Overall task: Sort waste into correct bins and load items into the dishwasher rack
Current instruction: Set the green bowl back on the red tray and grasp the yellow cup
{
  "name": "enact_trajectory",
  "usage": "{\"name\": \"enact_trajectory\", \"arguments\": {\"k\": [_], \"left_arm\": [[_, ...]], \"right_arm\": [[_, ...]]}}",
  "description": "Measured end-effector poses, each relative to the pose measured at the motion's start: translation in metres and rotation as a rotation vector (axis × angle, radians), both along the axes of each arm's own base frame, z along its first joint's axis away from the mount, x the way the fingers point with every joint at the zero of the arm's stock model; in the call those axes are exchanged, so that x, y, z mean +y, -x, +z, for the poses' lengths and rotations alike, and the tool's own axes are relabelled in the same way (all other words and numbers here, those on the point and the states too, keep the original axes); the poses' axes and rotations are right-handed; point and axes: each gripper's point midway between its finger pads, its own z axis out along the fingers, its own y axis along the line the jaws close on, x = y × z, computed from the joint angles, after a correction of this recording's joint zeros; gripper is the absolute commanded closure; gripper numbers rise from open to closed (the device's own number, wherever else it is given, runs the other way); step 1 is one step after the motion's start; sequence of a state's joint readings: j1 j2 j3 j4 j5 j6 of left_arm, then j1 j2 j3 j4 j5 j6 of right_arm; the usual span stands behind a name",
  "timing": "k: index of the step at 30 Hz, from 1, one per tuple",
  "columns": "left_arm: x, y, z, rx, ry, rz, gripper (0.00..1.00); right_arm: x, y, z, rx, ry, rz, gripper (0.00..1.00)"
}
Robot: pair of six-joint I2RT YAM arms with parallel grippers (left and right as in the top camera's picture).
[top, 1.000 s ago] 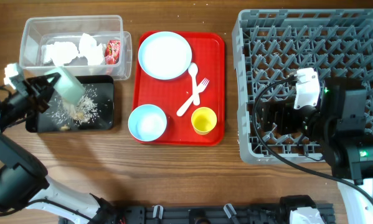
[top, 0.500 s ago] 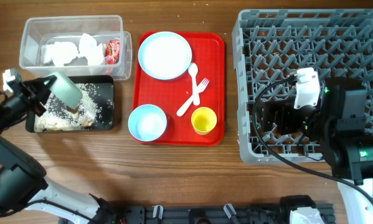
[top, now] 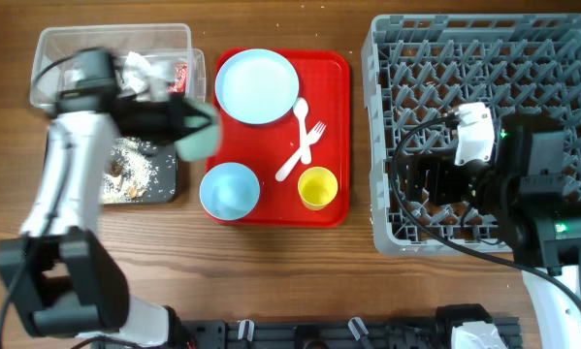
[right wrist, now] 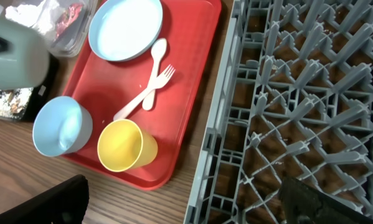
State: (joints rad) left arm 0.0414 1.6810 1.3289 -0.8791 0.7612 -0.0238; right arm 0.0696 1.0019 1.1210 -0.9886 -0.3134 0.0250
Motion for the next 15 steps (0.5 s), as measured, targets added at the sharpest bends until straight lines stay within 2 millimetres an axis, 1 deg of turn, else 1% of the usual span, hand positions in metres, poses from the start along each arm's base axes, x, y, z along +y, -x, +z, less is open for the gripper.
{"name": "enact_trajectory", "arguments": {"k": [1,2,4,5,7,9,11,12,13,14,15], "left_arm": [[-0.024,0.005,-0.005,-0.011,-0.052,-0.059,0.96],[-0.051,0.012,-0.015,-0.026,-0.150,-0.125,0.96],[-0.082,0.021,-0.035,-0.053,-0.335,-0.180,0.96],[-0.091,0.025,-0.044,-0.051,-0.382,-0.198,0.96],[-0.105,0.028,-0.073,-0.057,-0.543,-0.214,0.96],[-0.105,0.030,-0.098,-0.027,-0.638,-0.210,0.94],[-0.100,0.028,-0.116,-0.003,-0.689,-0.201,0.79],[-0.098,0.027,-0.120,0.002,-0.703,-0.189,0.73],[-0.098,0.024,-0.120,-0.006,-0.707,-0.184,0.63],[-0.099,0.019,-0.118,-0.026,-0.704,-0.167,0.58],[-0.101,0.015,-0.117,-0.042,-0.701,-0.159,0.51]], "right_arm": [[0.000,0.000,-0.001,0.003,0.000,0.000,0.00],[0.000,0.000,-0.001,0.004,0.000,0.000,0.00],[0.000,-0.001,-0.002,0.006,0.001,0.000,0.00],[0.000,-0.001,-0.002,0.009,0.001,0.000,0.00],[0.000,-0.001,-0.003,0.012,0.001,0.000,0.00],[0.000,-0.001,-0.003,0.012,0.001,0.000,0.00],[0.000,-0.001,-0.003,0.013,0.001,0.000,0.00],[0.000,-0.001,-0.003,0.013,0.001,0.000,0.00],[0.000,-0.001,-0.003,0.014,0.001,0.000,0.01],[0.000,-0.002,-0.004,0.015,0.001,0.000,0.00],[0.000,-0.002,-0.004,0.015,0.001,0.000,0.00]]}}
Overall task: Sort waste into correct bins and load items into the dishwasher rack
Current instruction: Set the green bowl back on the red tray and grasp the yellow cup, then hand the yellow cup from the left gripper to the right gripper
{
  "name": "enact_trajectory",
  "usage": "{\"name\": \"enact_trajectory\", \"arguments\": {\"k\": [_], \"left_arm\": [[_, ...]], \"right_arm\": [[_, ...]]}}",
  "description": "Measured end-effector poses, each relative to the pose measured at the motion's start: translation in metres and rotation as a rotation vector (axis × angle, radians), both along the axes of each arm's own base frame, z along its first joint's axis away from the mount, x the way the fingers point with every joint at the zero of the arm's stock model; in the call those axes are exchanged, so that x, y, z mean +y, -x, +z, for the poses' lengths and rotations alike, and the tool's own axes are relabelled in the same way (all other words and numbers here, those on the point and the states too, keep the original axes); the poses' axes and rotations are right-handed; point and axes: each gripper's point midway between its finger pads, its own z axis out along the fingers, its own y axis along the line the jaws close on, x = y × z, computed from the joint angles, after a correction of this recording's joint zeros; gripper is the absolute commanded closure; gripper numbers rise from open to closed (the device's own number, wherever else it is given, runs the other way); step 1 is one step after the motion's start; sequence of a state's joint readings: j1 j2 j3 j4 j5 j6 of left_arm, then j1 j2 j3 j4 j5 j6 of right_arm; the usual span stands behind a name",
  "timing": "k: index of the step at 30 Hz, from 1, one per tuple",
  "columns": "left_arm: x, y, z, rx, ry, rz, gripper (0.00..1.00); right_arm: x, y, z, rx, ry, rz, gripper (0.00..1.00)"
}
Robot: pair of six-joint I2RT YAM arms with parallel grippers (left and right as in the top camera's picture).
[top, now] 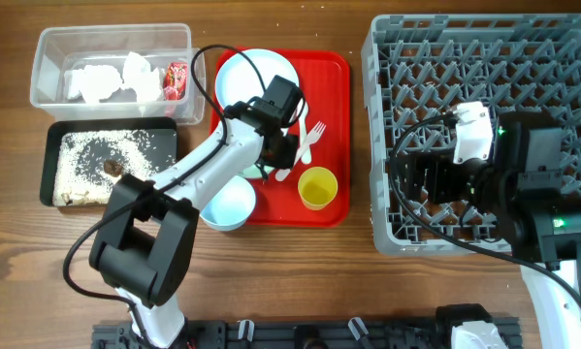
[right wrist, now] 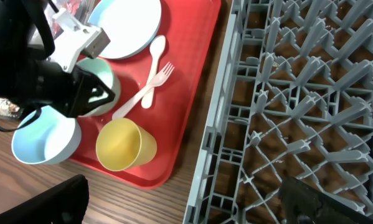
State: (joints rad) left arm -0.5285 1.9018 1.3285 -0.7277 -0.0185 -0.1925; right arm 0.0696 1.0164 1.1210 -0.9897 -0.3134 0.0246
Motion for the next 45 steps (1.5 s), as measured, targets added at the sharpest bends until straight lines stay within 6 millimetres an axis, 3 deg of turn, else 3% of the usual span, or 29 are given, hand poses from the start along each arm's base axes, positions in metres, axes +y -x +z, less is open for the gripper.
{"name": "enact_trajectory", "arguments": {"k": [4,6,8,9,11,15,19,21,24,25,31,33,37,41,45], "left_arm": [[0.002,0.000,0.004,0.006,-0.013,0.010,0.40],[0.001,-0.001,0.024,0.021,-0.021,0.010,0.31],[-0.001,0.003,0.044,0.054,-0.012,0.002,0.30],[-0.010,0.010,0.069,0.085,0.042,-0.012,0.30],[-0.023,0.024,0.083,0.134,0.134,-0.039,0.29],[-0.054,0.054,0.082,0.202,0.203,-0.117,0.29],[-0.058,0.076,0.042,0.236,0.156,-0.104,0.42],[-0.054,0.077,0.027,0.233,0.146,-0.080,0.62],[-0.052,0.073,0.023,0.217,0.137,-0.050,0.92],[-0.052,0.070,0.023,0.207,0.137,-0.049,0.96],[-0.058,0.070,0.028,0.258,0.237,-0.027,0.96],[-0.053,0.062,0.041,0.301,0.353,0.012,0.96],[-0.045,0.050,0.115,0.357,0.759,0.007,0.96],[-0.055,0.065,0.171,0.447,1.065,-0.110,0.96],[-0.061,0.079,0.203,0.512,1.243,-0.212,0.96]], "right_arm": [[0.000,-0.001,-0.002,0.007,0.000,0.000,0.00],[0.000,-0.002,-0.003,0.011,0.001,0.000,0.00],[0.000,-0.002,-0.003,0.012,0.001,0.000,0.00],[0.000,-0.002,-0.003,0.012,0.001,0.000,0.00],[0.000,-0.002,-0.003,0.010,0.001,0.000,0.00],[0.000,-0.002,-0.003,0.009,0.001,0.000,0.01],[0.000,-0.002,-0.003,0.009,0.001,0.000,0.00],[0.000,-0.002,-0.003,0.009,0.001,0.000,0.00],[0.000,-0.002,-0.003,0.010,0.001,0.000,0.00],[0.000,-0.002,-0.003,0.009,0.001,0.000,0.00],[0.006,0.000,-0.001,0.011,-0.029,0.023,0.00],[0.016,0.000,0.004,0.005,-0.086,0.050,0.00],[0.047,-0.002,0.023,-0.023,-0.255,0.175,0.00],[0.080,-0.006,0.035,-0.048,-0.415,0.383,0.01],[0.103,-0.010,0.046,-0.093,-0.568,0.596,0.10]]}}
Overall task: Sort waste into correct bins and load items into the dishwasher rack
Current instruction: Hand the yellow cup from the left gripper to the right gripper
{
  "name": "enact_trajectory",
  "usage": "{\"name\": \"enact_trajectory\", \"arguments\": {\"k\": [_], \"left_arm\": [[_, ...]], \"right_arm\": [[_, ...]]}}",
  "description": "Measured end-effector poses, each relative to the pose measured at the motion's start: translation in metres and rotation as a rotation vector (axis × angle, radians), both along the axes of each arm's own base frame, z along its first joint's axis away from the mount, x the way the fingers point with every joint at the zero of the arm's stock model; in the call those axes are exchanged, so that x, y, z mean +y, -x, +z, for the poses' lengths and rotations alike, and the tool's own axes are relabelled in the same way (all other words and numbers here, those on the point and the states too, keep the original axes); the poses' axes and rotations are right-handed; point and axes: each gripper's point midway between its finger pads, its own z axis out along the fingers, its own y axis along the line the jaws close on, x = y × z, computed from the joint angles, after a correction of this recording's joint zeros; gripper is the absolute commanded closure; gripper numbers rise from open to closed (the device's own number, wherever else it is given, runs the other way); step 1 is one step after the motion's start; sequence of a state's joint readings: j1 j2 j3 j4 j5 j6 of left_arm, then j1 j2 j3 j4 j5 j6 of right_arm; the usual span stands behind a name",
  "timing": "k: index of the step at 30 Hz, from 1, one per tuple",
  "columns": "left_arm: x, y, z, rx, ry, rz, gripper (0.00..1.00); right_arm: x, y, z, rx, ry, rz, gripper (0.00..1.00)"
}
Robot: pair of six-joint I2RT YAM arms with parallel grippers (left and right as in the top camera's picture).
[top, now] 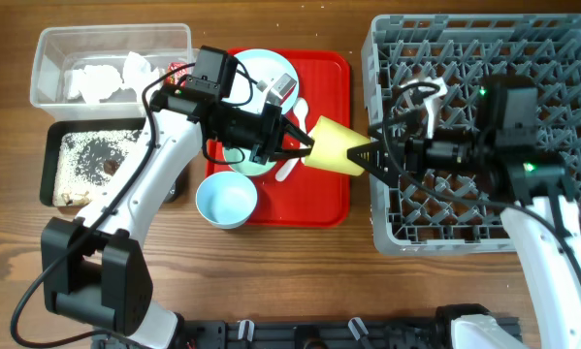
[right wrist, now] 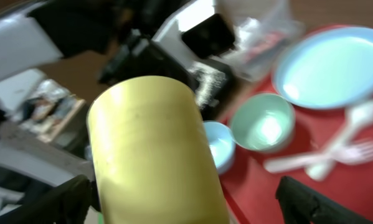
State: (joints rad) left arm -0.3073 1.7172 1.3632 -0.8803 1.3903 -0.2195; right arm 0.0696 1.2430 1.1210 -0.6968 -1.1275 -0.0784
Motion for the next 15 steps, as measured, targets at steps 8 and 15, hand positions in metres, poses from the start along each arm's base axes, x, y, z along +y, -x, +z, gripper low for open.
{"name": "enact_trajectory", "arguments": {"k": [8,15], "left_arm": [[-0.002,0.001,0.014,-0.016,0.081,-0.027,0.96],[-0.002,-0.004,0.023,-0.030,0.122,-0.031,0.90]], "right_arm": [[0.012,0.015,0.015,-0.030,-0.119,0.142,0.23],[0.036,0.009,0.020,-0.092,-0.088,0.157,0.48]]}}
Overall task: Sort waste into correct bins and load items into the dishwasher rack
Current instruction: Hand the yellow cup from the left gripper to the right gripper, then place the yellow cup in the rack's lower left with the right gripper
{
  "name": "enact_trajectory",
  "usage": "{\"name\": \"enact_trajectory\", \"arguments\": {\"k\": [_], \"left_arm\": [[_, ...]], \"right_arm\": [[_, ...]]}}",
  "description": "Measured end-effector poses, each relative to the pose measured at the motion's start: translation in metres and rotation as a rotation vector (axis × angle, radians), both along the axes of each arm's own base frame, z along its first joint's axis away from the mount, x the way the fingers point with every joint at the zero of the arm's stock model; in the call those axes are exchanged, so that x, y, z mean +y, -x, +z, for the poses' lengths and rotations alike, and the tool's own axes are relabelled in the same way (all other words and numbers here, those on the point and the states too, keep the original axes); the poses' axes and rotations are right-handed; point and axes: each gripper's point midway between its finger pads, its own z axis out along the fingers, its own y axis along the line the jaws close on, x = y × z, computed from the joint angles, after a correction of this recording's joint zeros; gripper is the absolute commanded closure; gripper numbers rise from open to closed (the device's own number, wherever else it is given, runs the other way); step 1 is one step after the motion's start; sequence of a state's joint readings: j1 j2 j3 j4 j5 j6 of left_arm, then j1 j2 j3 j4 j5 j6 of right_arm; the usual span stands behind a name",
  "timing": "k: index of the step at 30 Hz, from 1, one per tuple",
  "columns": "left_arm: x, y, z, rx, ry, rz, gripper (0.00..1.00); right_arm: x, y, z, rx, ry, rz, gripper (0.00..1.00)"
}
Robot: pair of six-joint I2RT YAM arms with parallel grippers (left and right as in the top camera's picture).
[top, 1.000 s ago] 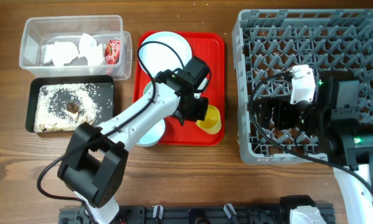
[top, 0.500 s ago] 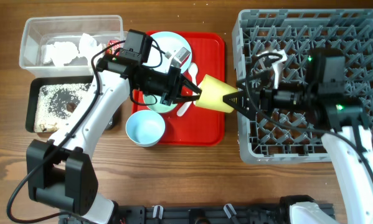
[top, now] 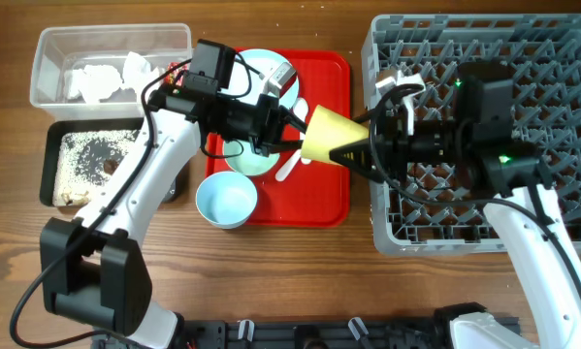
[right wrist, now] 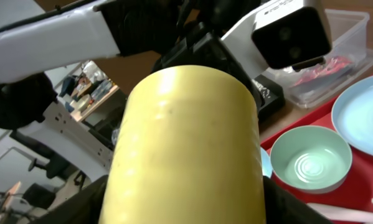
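The yellow cup (top: 321, 136) hangs tilted over the red tray's (top: 334, 68) right edge, with my right gripper (top: 346, 147) shut on it. It fills the right wrist view, cup (right wrist: 186, 143), gripper (right wrist: 186, 213). My left gripper (top: 288, 124) hovers just left of the cup, open and holding nothing. On the tray are a green bowl (top: 240, 158) (right wrist: 311, 158), a blue bowl (top: 227, 201), a pale blue plate (top: 263, 70) (right wrist: 363, 118) and a white spoon and fork (top: 292, 165), partly hidden by the arms. The grey dishwasher rack (top: 484, 58) is at right.
A clear bin (top: 111, 44) with crumpled paper and a red wrapper stands at the back left. A black tray (top: 67, 179) of crumbs lies below it. My left arm stretches across the tray's upper half.
My right gripper has shifted a little left and farther back with the yellow cup. The left gripper has edged the same way and stays beside the cup.
First my left gripper carried the green bowl near the black tray, and the right gripper rested open over the rack. Then the left gripper brought the bowl down on the red tray. Later the bowl sat free and my right gripper held the yellow cup aloft.
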State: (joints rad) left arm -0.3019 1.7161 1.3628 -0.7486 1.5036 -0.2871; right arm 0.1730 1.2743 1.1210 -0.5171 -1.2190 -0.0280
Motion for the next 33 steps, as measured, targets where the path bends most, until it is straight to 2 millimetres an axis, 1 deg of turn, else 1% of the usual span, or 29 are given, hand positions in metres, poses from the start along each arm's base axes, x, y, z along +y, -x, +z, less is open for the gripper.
{"name": "enact_trajectory", "arguments": {"k": [1,3,4,5,6,8,10,11,12,13,15,17,18,20,21,22,23,25,28,33], "left_arm": [[0.001,-0.001,0.001,-0.002,0.003,0.002,0.83],[0.000,0.000,0.001,0.004,0.004,-0.003,0.62],[-0.001,0.001,0.001,0.007,0.000,-0.004,0.56],[-0.001,-0.001,0.001,0.002,-0.001,-0.001,0.53],[0.001,-0.006,0.002,-0.036,0.008,0.009,0.52],[0.010,-0.020,0.001,-0.083,0.003,0.054,0.51],[0.027,-0.044,-0.011,-0.123,-0.067,0.155,0.50],[0.036,-0.057,-0.021,-0.137,-0.132,0.217,0.50],[0.041,-0.066,-0.033,-0.153,-0.205,0.265,0.49],[0.042,-0.073,-0.044,-0.171,-0.274,0.300,0.48],[0.039,-0.080,-0.063,-0.201,-0.398,0.344,0.46],[0.027,-0.079,-0.082,-0.233,-0.525,0.364,0.44],[0.021,-0.078,-0.090,-0.254,-0.588,0.373,0.43],[0.012,-0.075,-0.103,-0.299,-0.686,0.383,0.41],[0.010,-0.071,-0.110,-0.320,-0.746,0.385,0.41],[0.009,-0.070,-0.115,-0.334,-0.789,0.390,0.41],[0.012,-0.070,-0.120,-0.344,-0.833,0.400,0.41],[0.022,-0.074,-0.126,-0.361,-0.903,0.431,0.41],[0.032,-0.079,-0.131,-0.377,-0.966,0.465,0.41],[0.038,-0.083,-0.133,-0.391,-1.000,0.488,0.39]], "right_arm": [[0.001,-0.002,0.001,0.005,-0.001,-0.008,0.50],[0.006,-0.002,0.002,0.014,0.000,-0.009,0.51],[0.006,-0.002,0.002,0.025,-0.001,-0.012,0.50],[0.004,-0.004,0.001,0.036,0.004,-0.027,0.50],[-0.003,-0.011,-0.003,0.063,0.022,-0.075,0.50],[-0.030,-0.027,-0.015,0.119,0.081,-0.228,0.49],[-0.063,-0.036,-0.018,0.142,0.130,-0.384,0.49],[-0.081,-0.036,-0.017,0.146,0.157,-0.468,0.49],[-0.096,-0.029,-0.019,0.168,0.196,-0.547,0.49],[-0.103,-0.022,-0.021,0.192,0.228,-0.589,0.49],[-0.116,0.001,-0.031,0.268,0.318,-0.667,0.50],[-0.133,0.021,-0.041,0.355,0.430,-0.748,0.50],[-0.136,0.026,-0.043,0.381,0.451,-0.768,0.50],[-0.159,0.048,-0.048,0.480,0.595,-0.861,0.50],[-0.166,0.053,-0.052,0.511,0.639,-0.892,0.50],[-0.170,0.058,-0.057,0.550,0.675,-0.900,0.50],[-0.175,0.063,-0.066,0.607,0.721,-0.899,0.50],[-0.181,0.061,-0.084,0.693,0.803,-0.887,0.50],[-0.185,0.056,-0.110,0.787,0.950,-0.851,0.49],[-0.178,0.048,-0.138,0.858,1.087,-0.776,0.48]]}}
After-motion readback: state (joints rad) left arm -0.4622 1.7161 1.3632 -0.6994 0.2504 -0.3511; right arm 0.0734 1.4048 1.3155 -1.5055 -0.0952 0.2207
